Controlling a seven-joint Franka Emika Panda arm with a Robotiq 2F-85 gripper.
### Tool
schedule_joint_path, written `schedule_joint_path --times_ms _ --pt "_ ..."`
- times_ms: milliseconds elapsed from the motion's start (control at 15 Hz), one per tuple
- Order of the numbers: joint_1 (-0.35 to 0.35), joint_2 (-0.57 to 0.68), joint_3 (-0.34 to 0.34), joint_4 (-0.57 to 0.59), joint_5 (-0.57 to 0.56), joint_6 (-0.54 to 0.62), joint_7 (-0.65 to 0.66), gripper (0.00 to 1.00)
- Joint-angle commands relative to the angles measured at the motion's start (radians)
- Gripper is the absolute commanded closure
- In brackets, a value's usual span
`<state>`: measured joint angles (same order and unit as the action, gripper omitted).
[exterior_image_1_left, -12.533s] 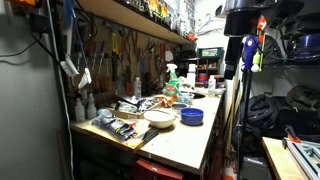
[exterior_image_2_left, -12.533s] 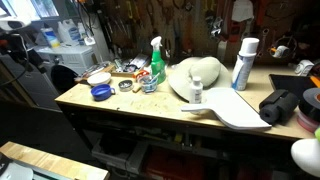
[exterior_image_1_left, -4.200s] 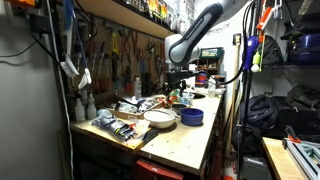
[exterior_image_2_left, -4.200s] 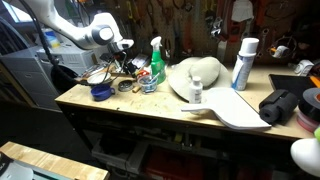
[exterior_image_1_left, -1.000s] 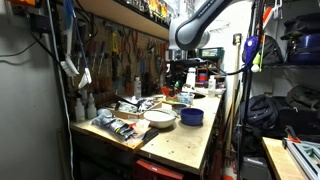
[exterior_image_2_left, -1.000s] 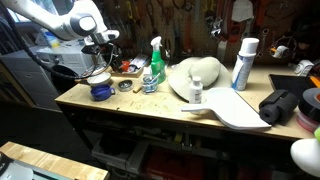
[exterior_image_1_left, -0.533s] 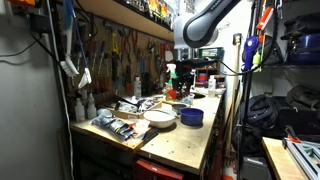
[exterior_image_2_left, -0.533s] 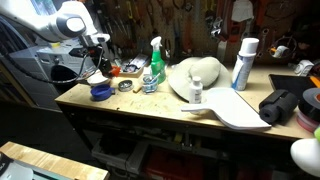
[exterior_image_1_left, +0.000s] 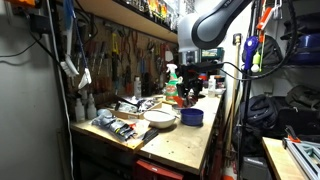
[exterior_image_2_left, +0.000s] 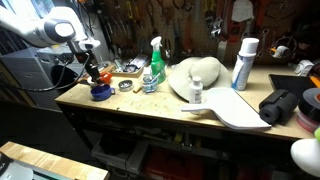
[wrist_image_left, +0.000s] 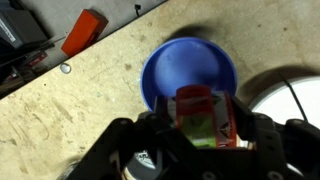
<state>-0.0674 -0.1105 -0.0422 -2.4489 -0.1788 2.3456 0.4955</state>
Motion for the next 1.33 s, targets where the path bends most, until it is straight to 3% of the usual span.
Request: schedule_joint_path --times_ms 0,467,533,600,733,1000,1200,1267 --pt "-0.002 -0.059 0.025 -0.064 0.017 -0.025 0.071 0.62" --pt "-0.016 -0.014 0.022 -0.051 0.026 -0.02 0.115 0.62" --pt "-0.016 0.0 0.02 -0.042 0.034 -0.02 0.101 0.25" --pt "-0.016 0.015 0.017 -0.031 0.044 -0.016 0.09 0.1" --pt "-0.017 0.031 0.012 -0.017 0.055 -0.011 0.089 0.01" --pt "-0.023 0.014 0.001 -0.019 0.057 0.002 0.105 0.0" --pt "-0.04 -0.076 -0.015 -0.09 0.065 0.133 0.101 0.0" --pt "-0.034 0.003 0.0 -0.02 0.05 0.064 0.105 0.0"
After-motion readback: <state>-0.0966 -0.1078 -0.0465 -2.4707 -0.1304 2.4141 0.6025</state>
